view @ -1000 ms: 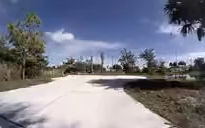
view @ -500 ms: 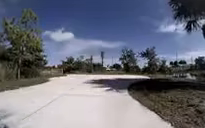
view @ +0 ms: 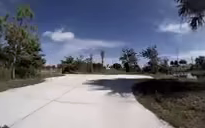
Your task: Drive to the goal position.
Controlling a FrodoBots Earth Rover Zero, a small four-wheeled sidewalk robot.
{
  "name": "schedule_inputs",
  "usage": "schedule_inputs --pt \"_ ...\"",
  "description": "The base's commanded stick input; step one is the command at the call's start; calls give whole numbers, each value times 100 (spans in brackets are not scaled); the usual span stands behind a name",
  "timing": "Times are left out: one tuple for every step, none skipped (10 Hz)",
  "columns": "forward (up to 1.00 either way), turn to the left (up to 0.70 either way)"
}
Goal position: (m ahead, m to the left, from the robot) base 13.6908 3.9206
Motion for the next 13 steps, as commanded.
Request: schedule_inputs --pt "85 0" --pt "85 0" --pt "85 0" --pt "85 0" --pt "85 0" --pt "85 0" --pt "85 0" --pt "85 0" --pt "85 0" --pt "85 0" --pt "85 0" --pt "85 0" --pt "85 0"
